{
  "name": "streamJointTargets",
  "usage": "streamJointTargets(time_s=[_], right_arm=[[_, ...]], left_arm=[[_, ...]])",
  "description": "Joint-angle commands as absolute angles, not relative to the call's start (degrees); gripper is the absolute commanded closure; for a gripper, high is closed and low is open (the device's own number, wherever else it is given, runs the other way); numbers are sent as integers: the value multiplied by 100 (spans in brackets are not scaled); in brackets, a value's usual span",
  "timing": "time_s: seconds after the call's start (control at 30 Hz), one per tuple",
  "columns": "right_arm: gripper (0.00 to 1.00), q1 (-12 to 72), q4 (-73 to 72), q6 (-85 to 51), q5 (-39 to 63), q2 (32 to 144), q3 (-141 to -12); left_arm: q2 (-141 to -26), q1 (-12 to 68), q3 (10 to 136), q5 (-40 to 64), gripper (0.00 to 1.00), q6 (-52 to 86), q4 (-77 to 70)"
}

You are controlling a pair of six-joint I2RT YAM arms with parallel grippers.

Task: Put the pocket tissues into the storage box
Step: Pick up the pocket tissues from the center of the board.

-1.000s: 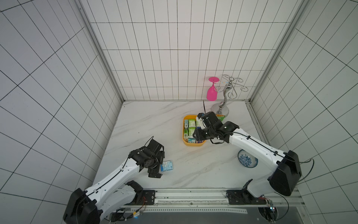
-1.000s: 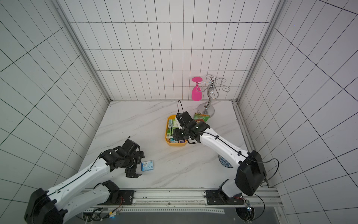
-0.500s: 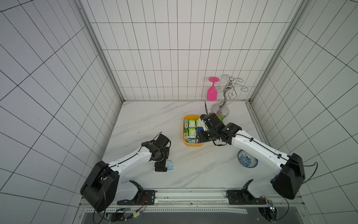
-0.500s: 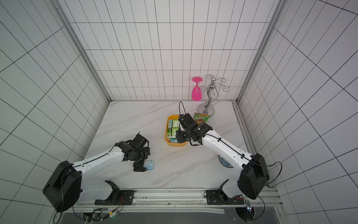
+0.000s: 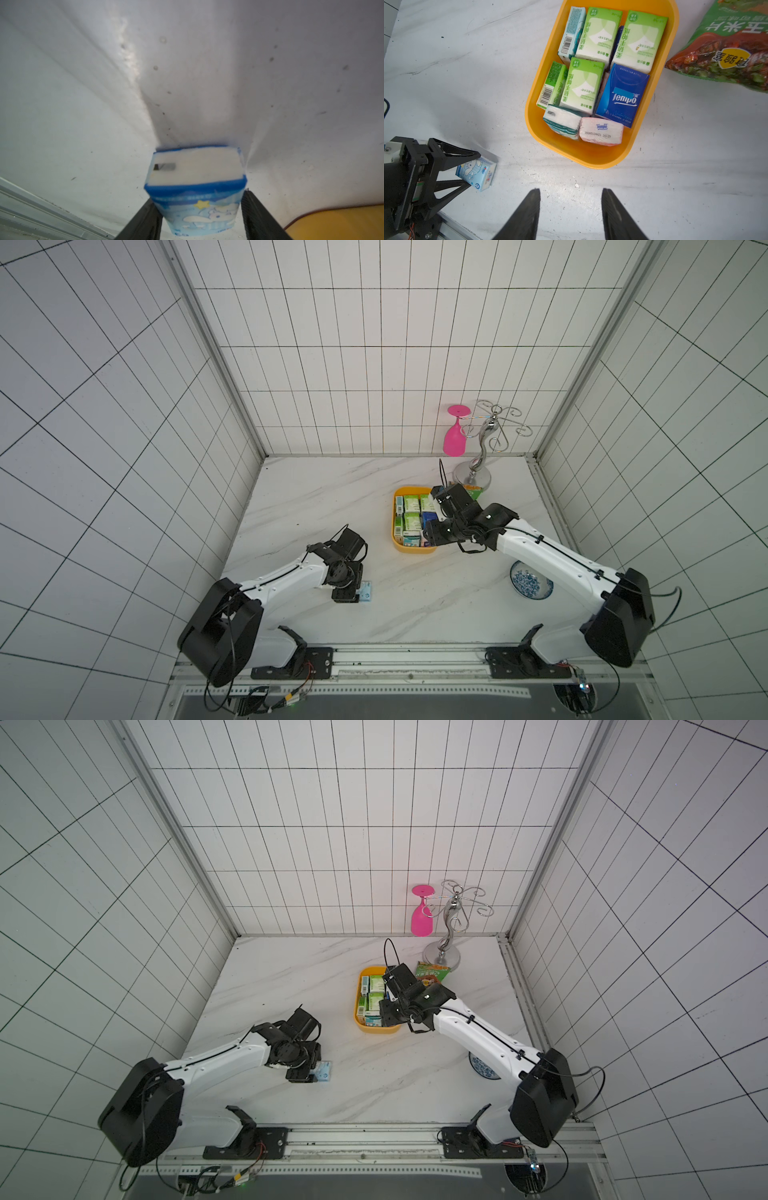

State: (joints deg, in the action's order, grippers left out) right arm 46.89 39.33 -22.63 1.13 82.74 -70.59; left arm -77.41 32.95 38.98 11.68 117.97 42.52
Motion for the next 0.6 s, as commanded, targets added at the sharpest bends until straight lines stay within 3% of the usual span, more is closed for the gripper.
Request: streamJointTargets(time_s=[0.0, 0.17, 0.33, 0.57], right_arm=[[48, 4676, 4063, -2197, -17, 8203, -7005], [48, 4676, 4104, -2180, -44, 8222, -7040], [48, 4667, 4102, -2171, -70, 8235, -7049], [48, 4486, 4122, -2145, -214, 8225, -6994]], left_arm=[[-7931, 3288, 3777, 1301, 34, 11731, 4131], [-8103, 3275, 3795, 1444, 33, 11611, 4096], [-7956, 3217, 3870, 1335, 59, 11530, 4151], [-7937, 2903, 4565, 762, 67, 10251, 4605]])
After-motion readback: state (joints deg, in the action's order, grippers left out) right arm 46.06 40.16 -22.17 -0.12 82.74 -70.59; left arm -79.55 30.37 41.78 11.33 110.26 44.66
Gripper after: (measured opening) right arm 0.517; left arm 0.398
